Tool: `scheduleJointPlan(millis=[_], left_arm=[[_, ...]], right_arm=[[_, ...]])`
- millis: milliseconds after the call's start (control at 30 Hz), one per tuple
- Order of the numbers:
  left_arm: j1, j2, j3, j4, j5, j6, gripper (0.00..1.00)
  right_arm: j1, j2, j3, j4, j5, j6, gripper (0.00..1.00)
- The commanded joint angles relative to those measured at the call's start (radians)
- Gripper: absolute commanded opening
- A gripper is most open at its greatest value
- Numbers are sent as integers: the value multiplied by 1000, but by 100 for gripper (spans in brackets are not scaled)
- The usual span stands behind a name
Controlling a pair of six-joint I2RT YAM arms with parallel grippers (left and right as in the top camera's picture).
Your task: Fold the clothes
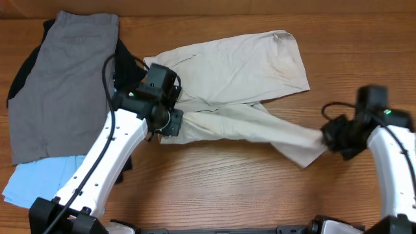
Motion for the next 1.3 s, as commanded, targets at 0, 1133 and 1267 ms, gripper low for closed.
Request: scheduleJointPlan(millis=[0, 1133, 1267], left_arm=[[11, -19, 84, -44, -40, -2, 4], [19, -221, 226, -444, -152, -198, 4], [19, -221, 225, -443, -218, -229, 4]], right_arm=[[-10, -29, 147, -47, 35, -98, 4], [-3, -25, 641, -462, 62, -330, 4], [34, 18, 641, -386, 35, -388, 4]])
